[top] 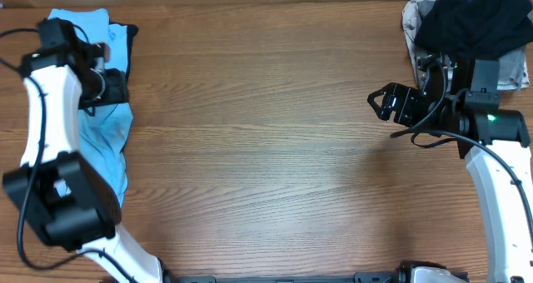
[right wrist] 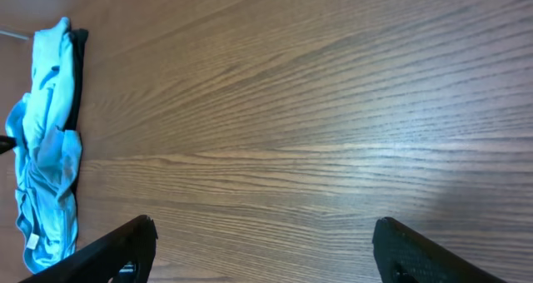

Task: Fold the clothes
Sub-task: 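Reach the left gripper to the light-blue T-shirt and grasp its edge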

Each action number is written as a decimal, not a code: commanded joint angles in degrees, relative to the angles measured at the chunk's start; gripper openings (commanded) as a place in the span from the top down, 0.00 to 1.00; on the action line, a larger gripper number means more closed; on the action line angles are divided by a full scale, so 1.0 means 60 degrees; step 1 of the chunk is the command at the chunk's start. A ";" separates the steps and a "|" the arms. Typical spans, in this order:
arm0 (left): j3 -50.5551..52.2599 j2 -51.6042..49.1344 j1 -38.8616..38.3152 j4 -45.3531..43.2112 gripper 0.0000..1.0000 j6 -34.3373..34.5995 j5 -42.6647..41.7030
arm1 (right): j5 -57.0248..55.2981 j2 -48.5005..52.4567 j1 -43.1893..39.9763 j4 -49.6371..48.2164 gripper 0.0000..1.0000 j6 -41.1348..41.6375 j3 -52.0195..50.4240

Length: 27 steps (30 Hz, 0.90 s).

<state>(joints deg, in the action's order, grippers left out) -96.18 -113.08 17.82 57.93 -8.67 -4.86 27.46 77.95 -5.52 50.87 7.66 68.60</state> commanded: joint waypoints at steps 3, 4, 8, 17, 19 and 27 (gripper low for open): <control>-0.0248 -0.1147 -0.0135 0.0058 0.33 0.0244 0.0681 | 0.0091 0.0029 0.0055 0.0226 0.15 -0.0087 -0.0004; -0.0244 -0.1286 -0.0124 0.0055 0.34 0.0335 0.0765 | 0.0004 0.0036 0.0055 0.0361 0.15 -0.0117 -0.0029; -0.0248 -0.1741 -0.0117 0.0015 0.37 0.0375 0.0922 | -0.0317 0.0069 0.0055 0.0696 0.15 -0.0109 -0.0124; -0.0240 -0.2608 -0.0117 -0.0204 0.49 0.0372 0.1566 | -0.0313 0.0069 0.0055 0.0743 0.16 -0.0106 -0.0146; -0.0240 -0.2725 -0.0117 -0.0189 0.59 0.0375 0.1563 | -0.0313 0.0069 0.0055 0.0769 0.17 -0.0106 -0.0146; -0.0419 -0.2758 -0.0339 -0.0117 0.96 0.0423 0.0965 | -0.0313 0.0069 0.0055 0.0758 0.22 -0.0106 -0.0146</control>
<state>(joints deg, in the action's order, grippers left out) -96.99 -127.85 16.95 56.77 -6.35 3.70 25.89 78.19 -5.52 55.53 7.44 68.01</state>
